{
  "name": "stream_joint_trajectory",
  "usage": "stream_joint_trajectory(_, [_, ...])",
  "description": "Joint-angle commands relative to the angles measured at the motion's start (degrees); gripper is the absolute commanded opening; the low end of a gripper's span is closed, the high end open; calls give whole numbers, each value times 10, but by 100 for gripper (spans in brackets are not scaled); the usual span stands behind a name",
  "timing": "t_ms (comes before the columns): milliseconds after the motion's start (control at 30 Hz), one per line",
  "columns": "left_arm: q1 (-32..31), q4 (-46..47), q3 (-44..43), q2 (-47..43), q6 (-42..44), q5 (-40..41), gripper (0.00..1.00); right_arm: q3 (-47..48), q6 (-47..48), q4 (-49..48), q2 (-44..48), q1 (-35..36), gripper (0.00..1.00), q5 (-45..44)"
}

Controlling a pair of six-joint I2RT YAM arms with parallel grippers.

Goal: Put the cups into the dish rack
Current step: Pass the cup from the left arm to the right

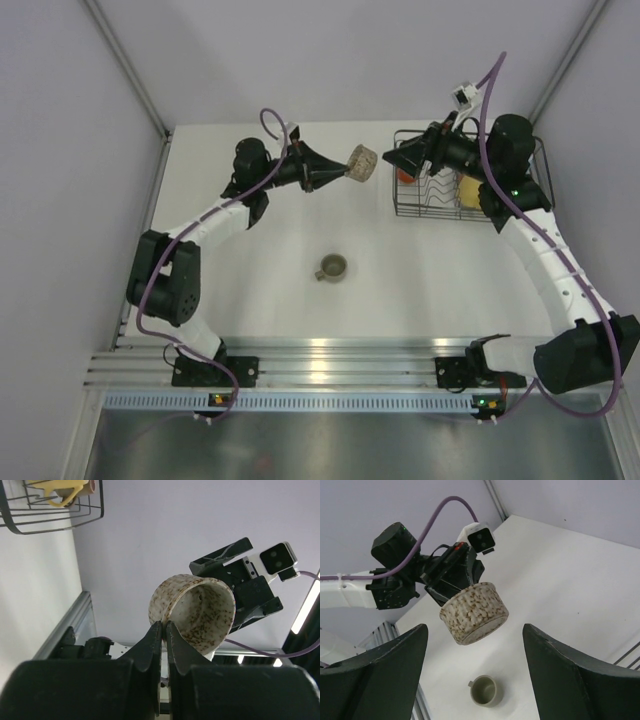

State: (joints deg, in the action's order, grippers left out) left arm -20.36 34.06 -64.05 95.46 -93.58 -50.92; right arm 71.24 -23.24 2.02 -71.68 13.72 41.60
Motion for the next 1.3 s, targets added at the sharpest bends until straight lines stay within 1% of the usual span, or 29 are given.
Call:
stream_joint_trajectory(0, [-15,120,2,12,-102,-9,0,21,-10,-60,13,9,77,42])
stream_joint_trajectory(133, [-28,168,-2,20,-147,3,0,24,-5,-59,7,15,77,47])
stream_joint_trajectory(233, [-35,181,-13,21,-165,9,0,24,3,-57,2,20,77,48])
stream_joint_trajectory(433, [-49,192,-29,24,-186,21,0,30,8,-62,-14,26,76,52])
stream_joint_trajectory(733, [-61,253,-34,36,-236,46,0,29,9,-62,-18,32,76,55])
stream_joint_trajectory(900, [-73,260,-33,39,-240,51,0,32,4,-70,-19,33,76,56])
stream_joint_trajectory(1100, [-86,292,-32,47,-264,60,0,37,-4,-81,-26,39,75,61])
stream_joint_trajectory(1200, [-88,303,-27,46,-271,64,0,36,-6,-83,-25,40,67,59])
stream_joint_trajectory(1233, [-87,307,-23,46,-273,68,0,36,-5,-82,-25,40,57,59])
stream_joint_trajectory(1267, [-87,311,-23,46,-274,67,0,37,-5,-79,-25,40,50,59])
